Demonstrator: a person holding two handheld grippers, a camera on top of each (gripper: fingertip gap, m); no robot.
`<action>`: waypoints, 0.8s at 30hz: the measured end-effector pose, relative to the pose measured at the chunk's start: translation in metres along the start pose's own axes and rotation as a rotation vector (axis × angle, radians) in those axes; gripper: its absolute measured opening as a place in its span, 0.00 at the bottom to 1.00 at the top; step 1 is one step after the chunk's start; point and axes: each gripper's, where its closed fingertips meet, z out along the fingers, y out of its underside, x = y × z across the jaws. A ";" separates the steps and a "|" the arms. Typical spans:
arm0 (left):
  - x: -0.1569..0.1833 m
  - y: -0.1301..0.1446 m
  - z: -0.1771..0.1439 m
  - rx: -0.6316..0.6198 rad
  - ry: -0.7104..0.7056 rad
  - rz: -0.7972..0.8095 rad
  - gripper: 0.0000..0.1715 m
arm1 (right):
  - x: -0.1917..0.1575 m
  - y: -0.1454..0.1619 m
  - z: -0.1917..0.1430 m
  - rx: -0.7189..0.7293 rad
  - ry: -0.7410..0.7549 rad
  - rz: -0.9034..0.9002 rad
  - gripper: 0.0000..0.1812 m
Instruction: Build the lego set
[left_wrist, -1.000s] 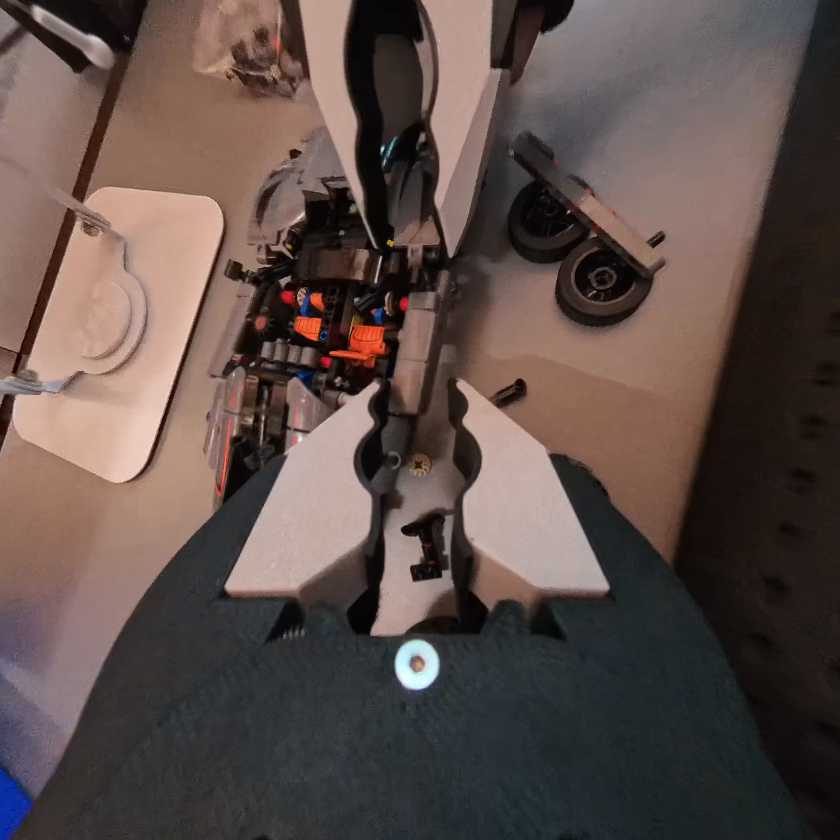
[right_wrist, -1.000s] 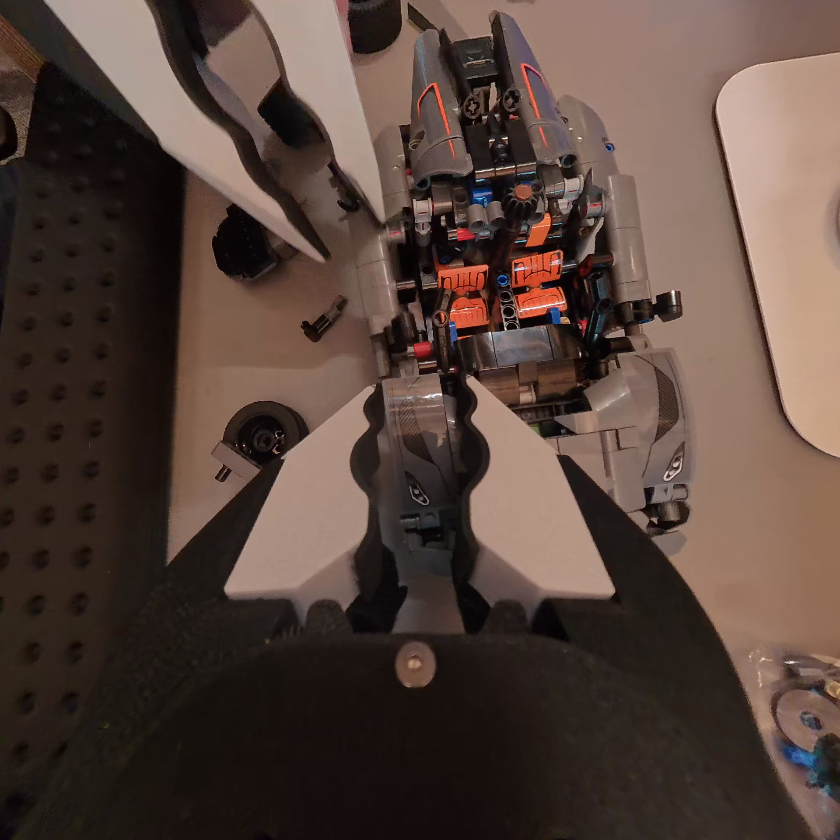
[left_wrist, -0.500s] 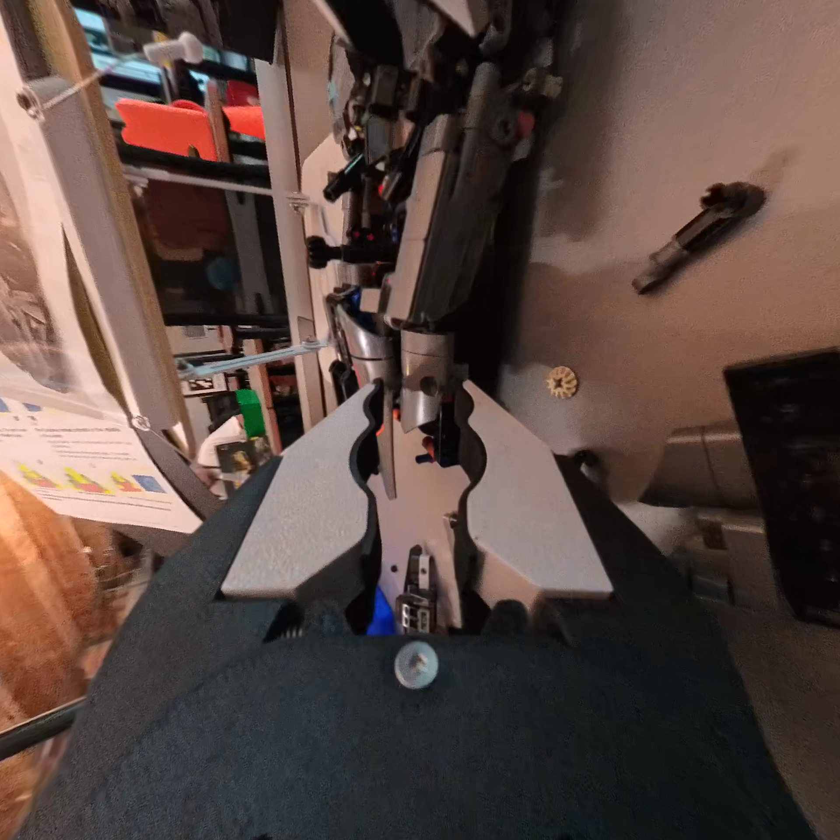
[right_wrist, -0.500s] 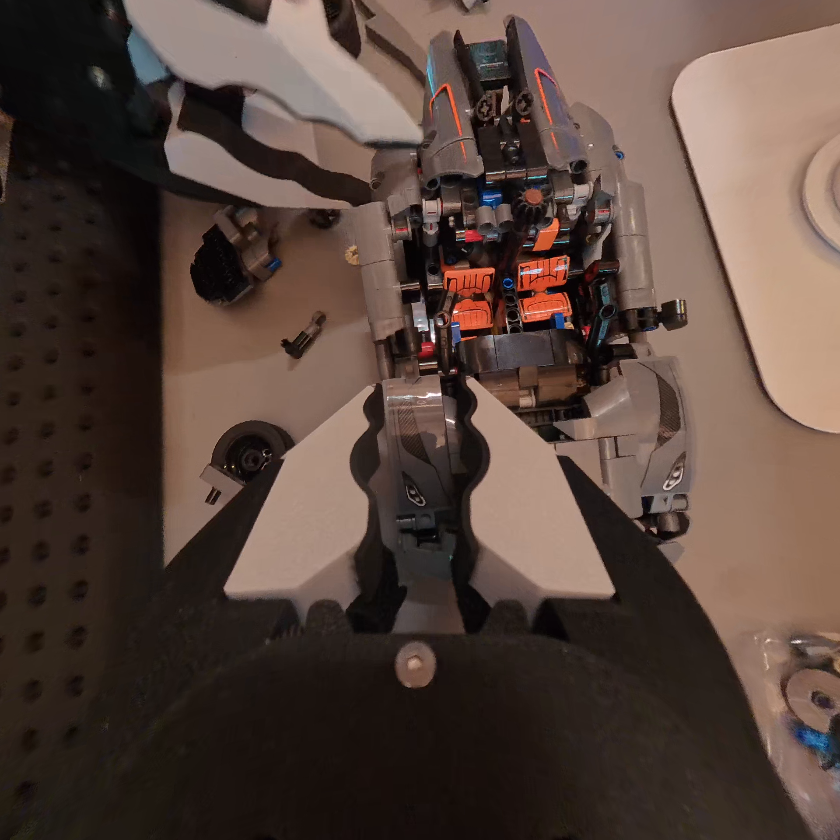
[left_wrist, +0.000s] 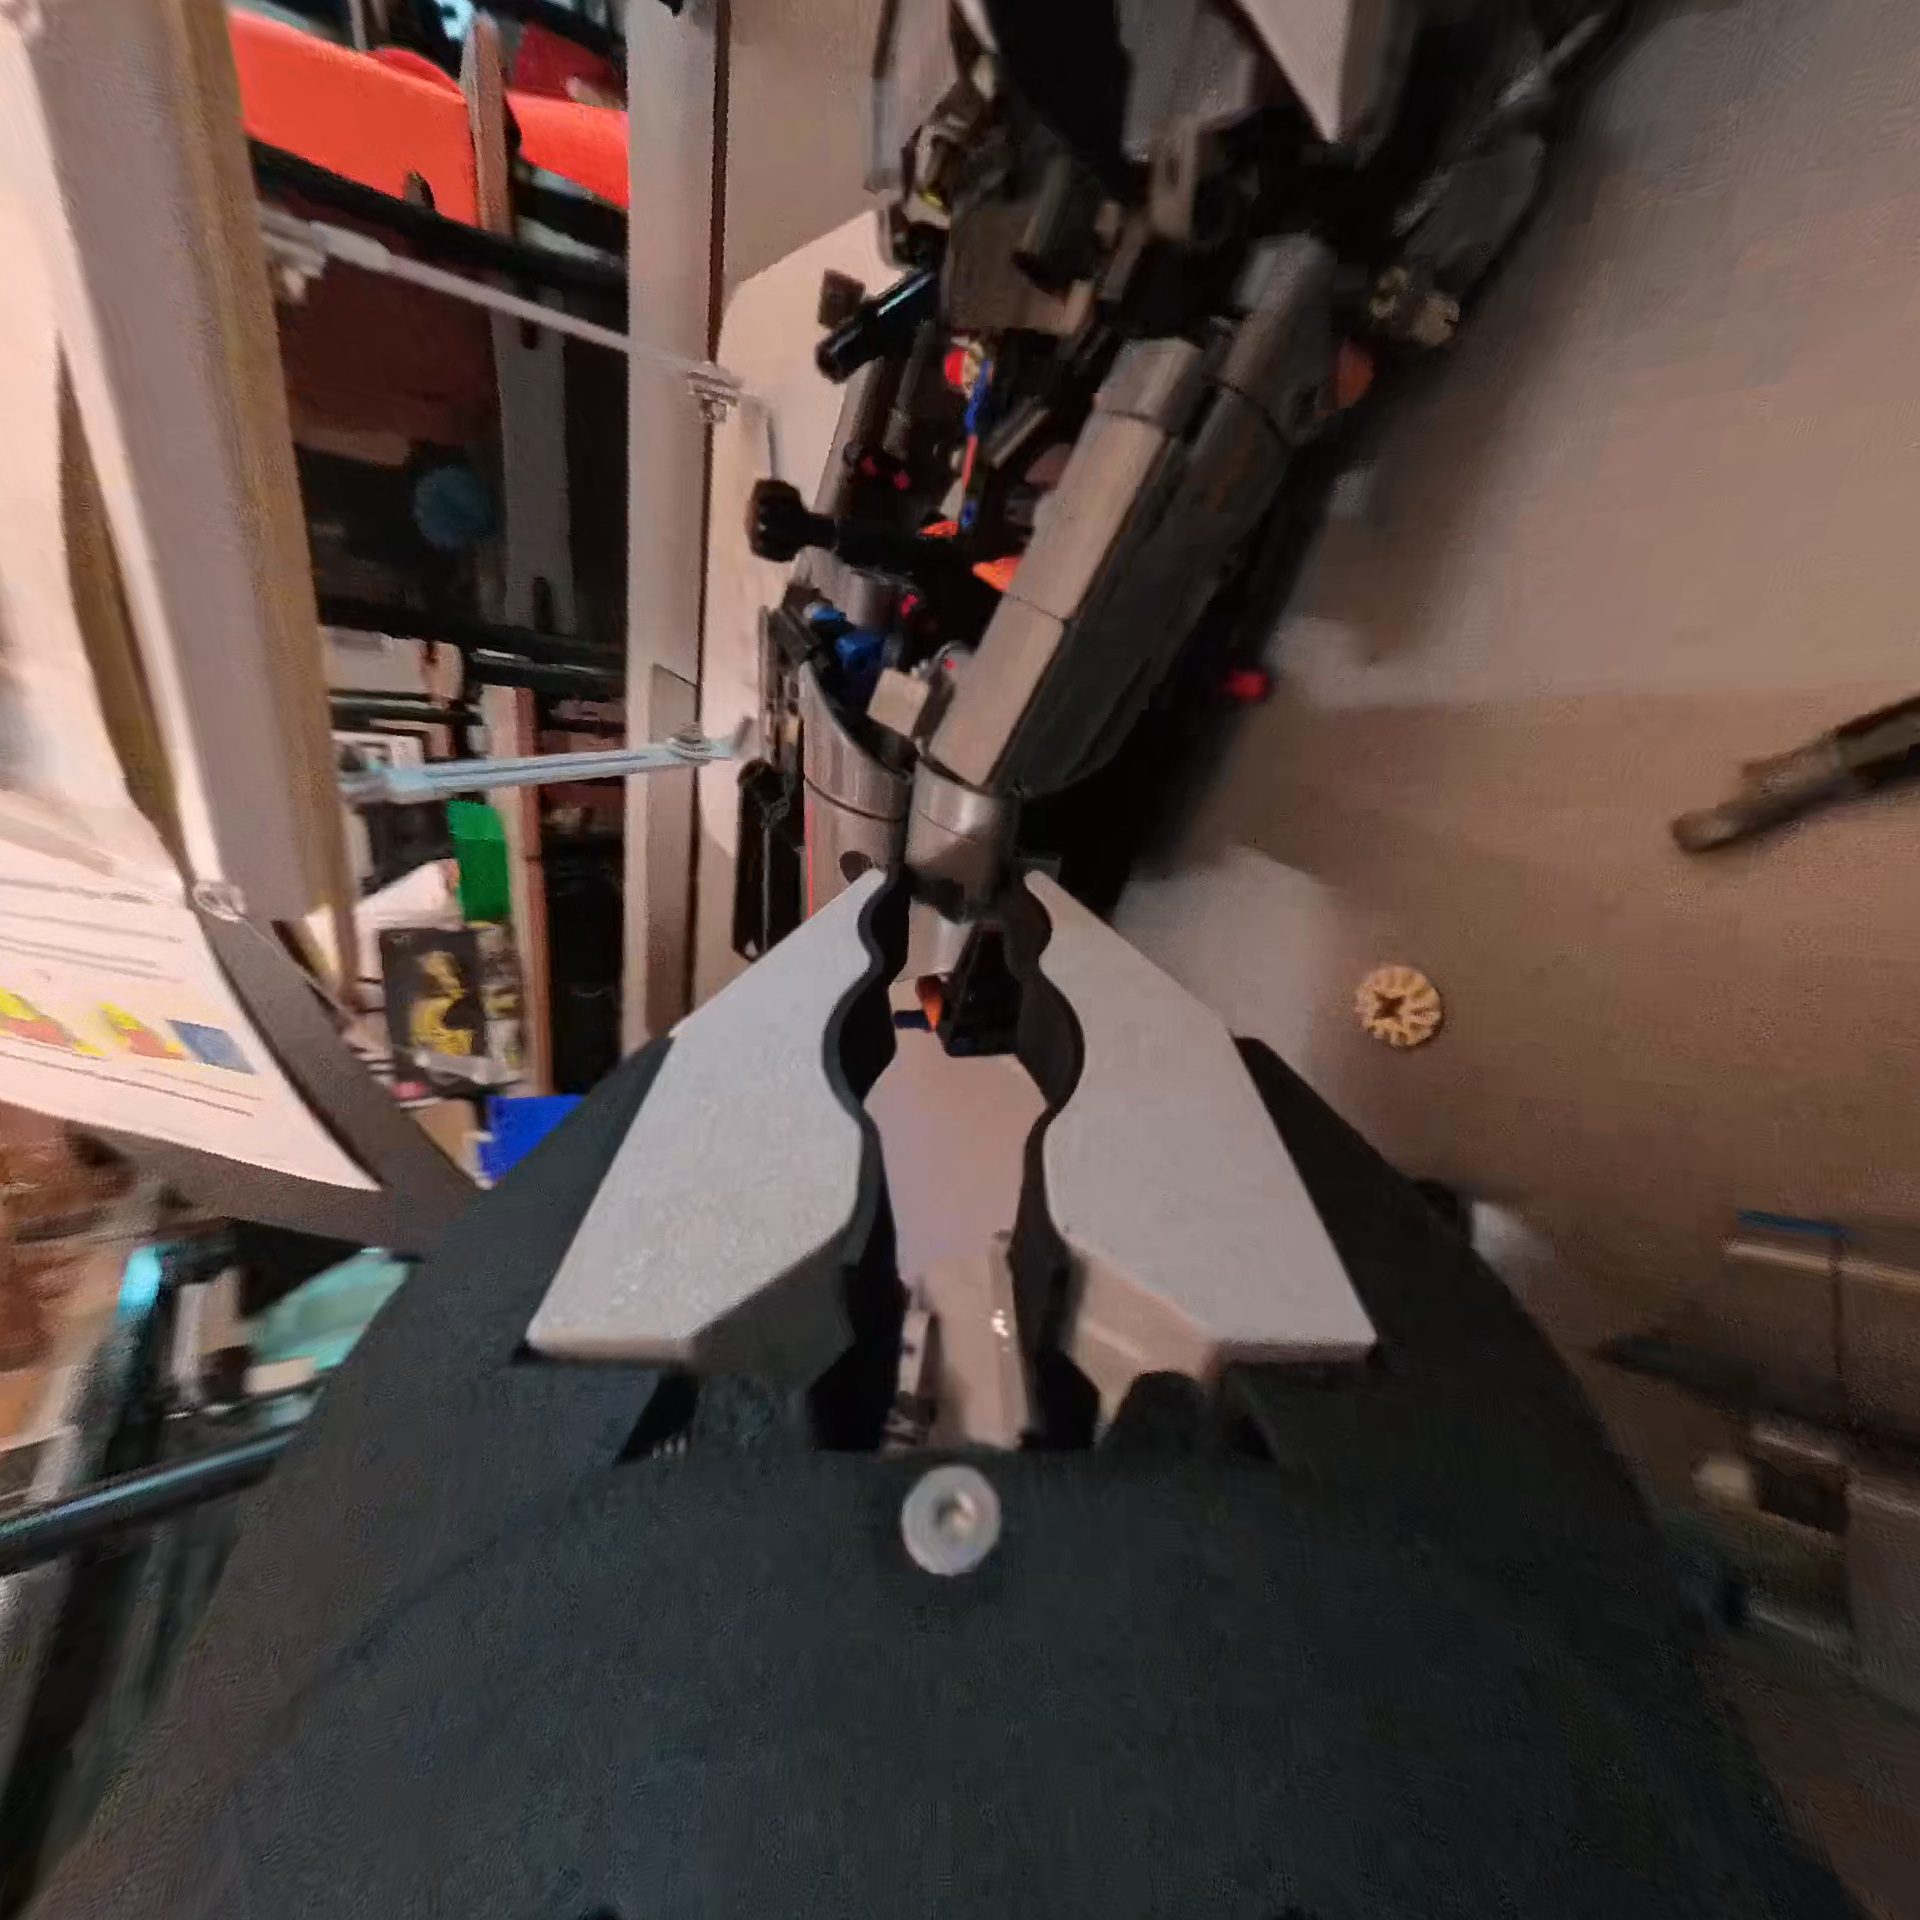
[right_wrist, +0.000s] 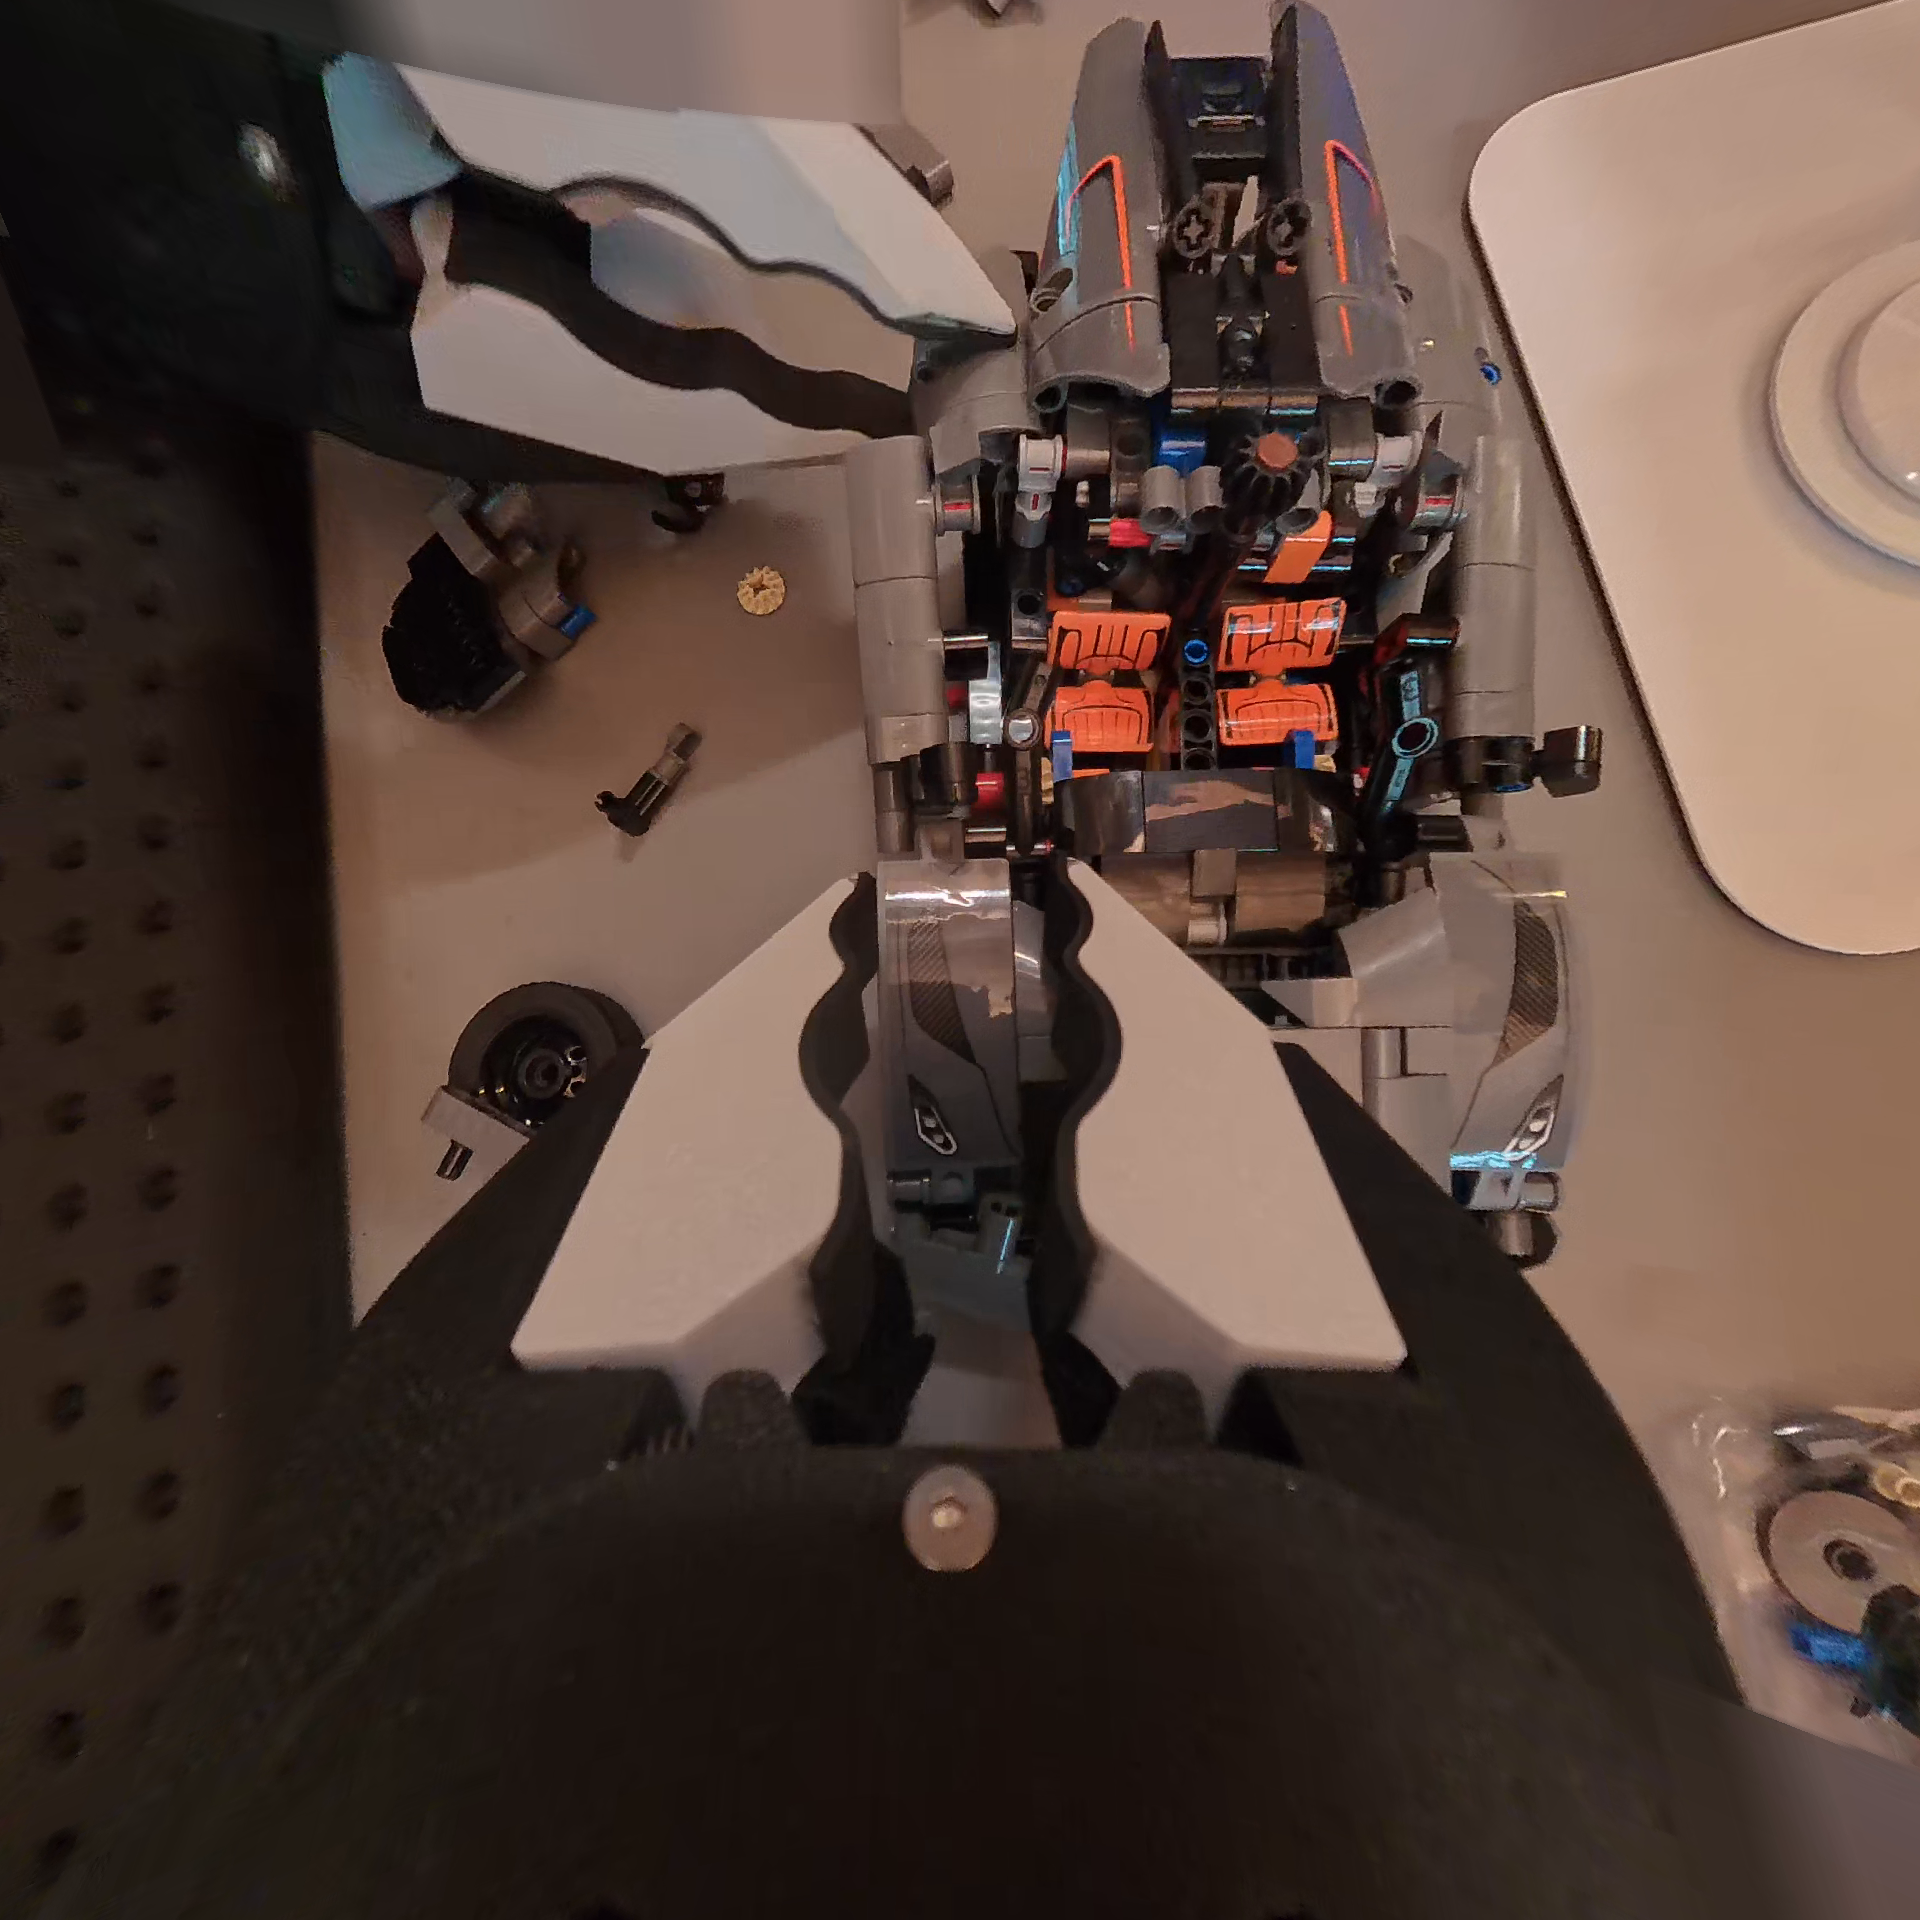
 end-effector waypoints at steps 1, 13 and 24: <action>-0.001 -0.001 0.000 0.026 0.033 -0.089 0.09 | 0.000 0.000 0.000 0.002 0.000 0.002 0.17; 0.001 -0.002 -0.005 0.212 0.202 -0.311 0.11 | 0.000 0.001 -0.002 0.011 -0.013 0.004 0.17; -0.025 0.043 0.006 0.006 0.124 0.070 0.29 | -0.004 0.003 -0.003 -0.001 -0.026 -0.031 0.17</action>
